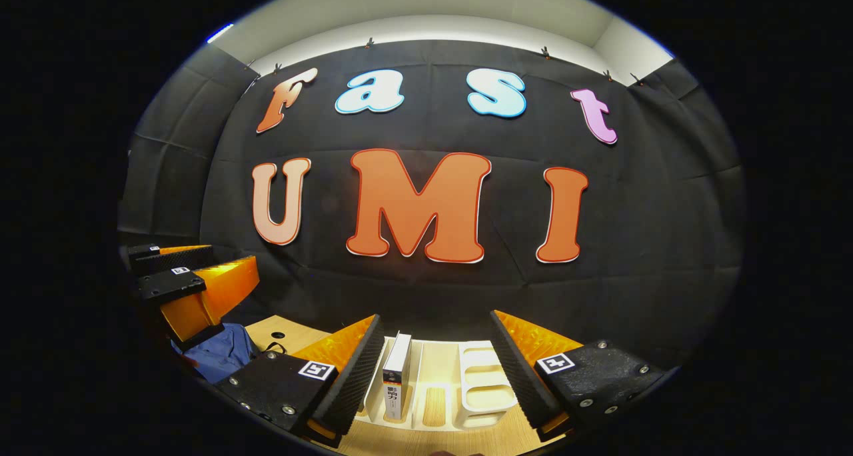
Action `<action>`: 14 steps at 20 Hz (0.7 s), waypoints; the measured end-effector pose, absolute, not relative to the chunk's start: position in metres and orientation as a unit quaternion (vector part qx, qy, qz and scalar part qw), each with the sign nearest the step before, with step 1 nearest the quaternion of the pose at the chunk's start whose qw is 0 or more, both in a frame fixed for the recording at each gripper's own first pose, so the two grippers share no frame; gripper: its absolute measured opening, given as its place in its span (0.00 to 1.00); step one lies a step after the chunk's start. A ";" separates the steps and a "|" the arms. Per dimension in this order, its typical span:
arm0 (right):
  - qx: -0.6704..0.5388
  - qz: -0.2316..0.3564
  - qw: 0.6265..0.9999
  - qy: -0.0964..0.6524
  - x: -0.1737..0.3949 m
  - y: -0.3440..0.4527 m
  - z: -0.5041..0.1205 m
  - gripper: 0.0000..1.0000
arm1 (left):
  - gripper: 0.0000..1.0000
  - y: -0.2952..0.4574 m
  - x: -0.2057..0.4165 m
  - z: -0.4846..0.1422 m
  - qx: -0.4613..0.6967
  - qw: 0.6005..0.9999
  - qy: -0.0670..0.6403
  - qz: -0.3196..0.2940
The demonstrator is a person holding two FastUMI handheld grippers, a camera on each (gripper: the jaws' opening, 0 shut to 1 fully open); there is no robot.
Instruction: Open the schoolbag, grab two books from the bookshelf and put them into the schoolbag.
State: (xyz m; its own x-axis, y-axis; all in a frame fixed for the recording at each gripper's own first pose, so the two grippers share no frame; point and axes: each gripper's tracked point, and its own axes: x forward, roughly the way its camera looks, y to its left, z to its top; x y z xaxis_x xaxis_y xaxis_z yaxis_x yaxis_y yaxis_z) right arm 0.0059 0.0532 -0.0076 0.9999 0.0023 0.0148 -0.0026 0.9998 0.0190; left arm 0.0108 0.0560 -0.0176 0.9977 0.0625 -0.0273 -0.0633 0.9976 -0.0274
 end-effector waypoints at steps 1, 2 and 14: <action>0.007 0.001 1.000 -0.009 0.005 0.054 -0.007 0.94 | 0.95 0.058 0.009 -0.018 -0.015 0.999 0.012 0.034; 0.005 -0.001 1.000 -0.009 0.005 0.055 -0.007 0.94 | 0.95 0.059 0.009 -0.017 -0.016 0.999 0.011 0.036; 0.003 0.000 1.000 0.007 0.002 0.060 -0.018 0.94 | 0.95 0.065 0.001 -0.028 -0.017 0.999 0.030 0.040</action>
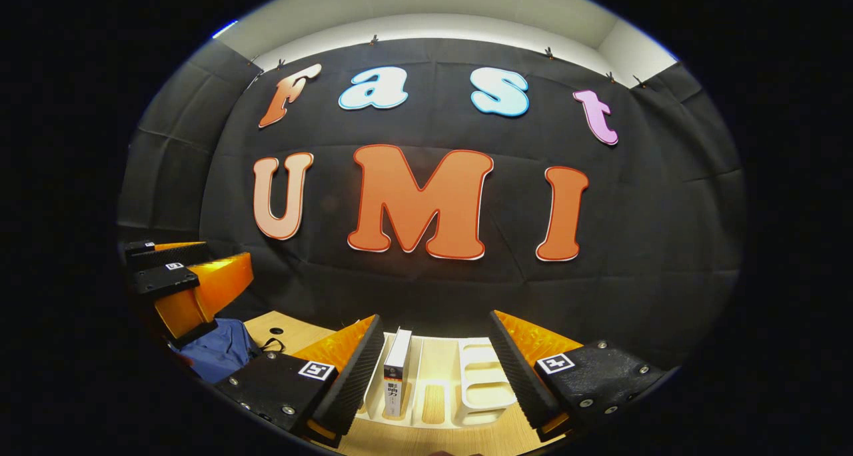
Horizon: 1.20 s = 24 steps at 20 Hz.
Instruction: Open the schoolbag, grab two books from the bookshelf and put them into the schoolbag.
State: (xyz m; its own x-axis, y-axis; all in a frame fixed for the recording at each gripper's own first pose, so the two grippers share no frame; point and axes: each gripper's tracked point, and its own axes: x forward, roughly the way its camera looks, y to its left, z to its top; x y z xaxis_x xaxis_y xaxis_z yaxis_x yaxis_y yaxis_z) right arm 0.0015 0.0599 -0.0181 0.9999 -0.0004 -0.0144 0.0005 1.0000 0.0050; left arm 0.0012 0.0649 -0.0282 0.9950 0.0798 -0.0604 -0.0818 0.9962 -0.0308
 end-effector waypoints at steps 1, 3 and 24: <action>0.004 0.000 1.000 0.009 0.000 0.060 -0.019 0.94 | 0.95 0.067 0.000 -0.029 -0.017 0.998 0.033 0.043; 0.005 0.003 1.000 0.012 0.002 0.062 -0.022 0.94 | 0.95 0.070 -0.003 -0.035 -0.019 0.998 0.043 0.045; 0.009 0.038 0.996 0.082 0.032 0.057 -0.101 0.94 | 0.92 0.161 -0.129 -0.238 0.283 0.896 0.341 0.025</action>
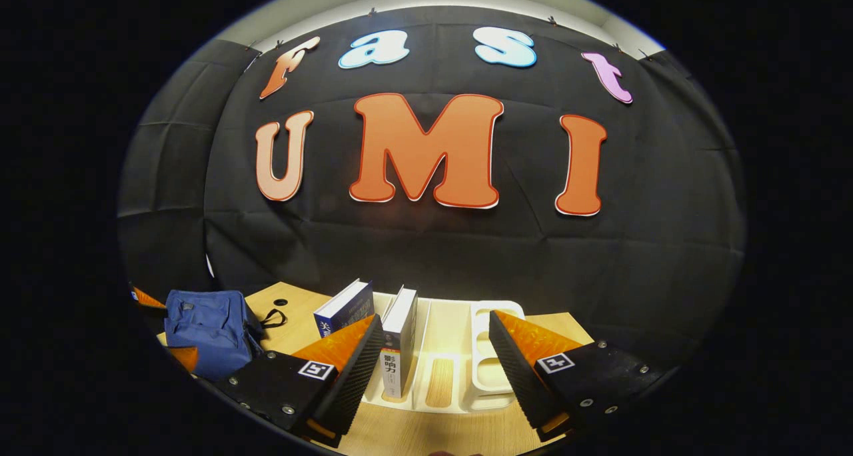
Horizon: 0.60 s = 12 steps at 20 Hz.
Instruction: Open the schoolbag, grab two books from the bookshelf and put them into the schoolbag.
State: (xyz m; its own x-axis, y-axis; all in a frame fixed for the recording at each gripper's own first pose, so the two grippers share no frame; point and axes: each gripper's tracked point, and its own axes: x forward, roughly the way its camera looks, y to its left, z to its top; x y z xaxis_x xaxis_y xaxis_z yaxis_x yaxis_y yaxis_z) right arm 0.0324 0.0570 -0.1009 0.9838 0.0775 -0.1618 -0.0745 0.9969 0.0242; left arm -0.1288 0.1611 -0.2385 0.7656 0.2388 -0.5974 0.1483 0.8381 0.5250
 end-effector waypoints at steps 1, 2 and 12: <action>0.008 0.041 0.996 0.082 0.034 0.058 -0.102 0.94 | 0.92 0.163 -0.133 -0.248 0.310 0.884 0.348 0.014; 0.007 0.041 0.996 0.084 0.037 0.057 -0.105 0.94 | 0.92 0.169 -0.139 -0.259 0.334 0.872 0.357 0.007; 0.010 0.033 0.996 0.085 0.045 0.044 -0.109 0.94 | 0.91 0.185 -0.184 -0.328 0.464 0.770 0.436 -0.026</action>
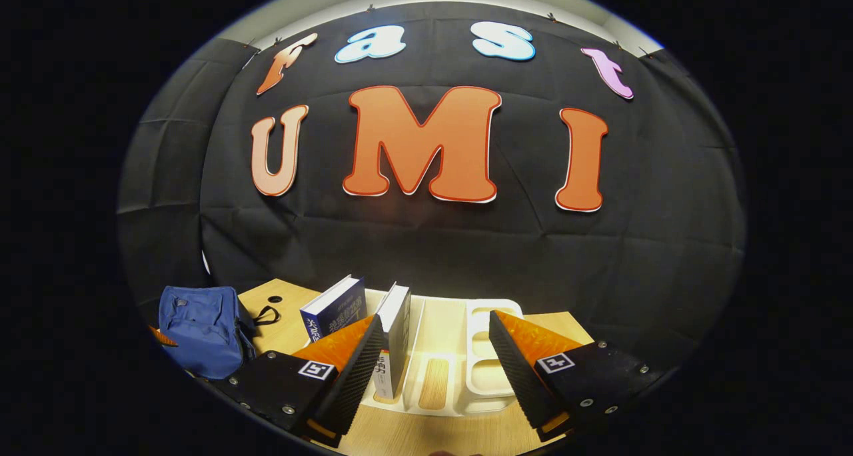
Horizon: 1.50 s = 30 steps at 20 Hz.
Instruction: Open the schoolbag, grab two books from the bookshelf and put them into the schoolbag.
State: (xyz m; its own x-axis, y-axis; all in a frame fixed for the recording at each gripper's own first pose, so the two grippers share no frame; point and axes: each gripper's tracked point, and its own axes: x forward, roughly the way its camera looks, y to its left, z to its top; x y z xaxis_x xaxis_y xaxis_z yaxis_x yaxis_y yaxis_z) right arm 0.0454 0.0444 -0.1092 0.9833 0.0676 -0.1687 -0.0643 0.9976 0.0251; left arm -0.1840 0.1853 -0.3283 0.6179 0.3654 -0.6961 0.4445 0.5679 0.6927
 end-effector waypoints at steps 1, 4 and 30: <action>0.011 0.033 0.996 0.085 0.046 0.044 -0.109 0.94 | 0.92 0.187 -0.186 -0.333 0.474 0.761 0.442 -0.025; 0.011 0.030 0.996 0.083 0.045 0.042 -0.108 0.94 | 0.91 0.198 -0.191 -0.345 0.493 0.741 0.455 -0.016; -0.016 0.032 0.997 0.075 0.047 0.061 -0.094 0.94 | 0.04 0.238 -0.117 -0.275 0.353 0.794 0.494 0.010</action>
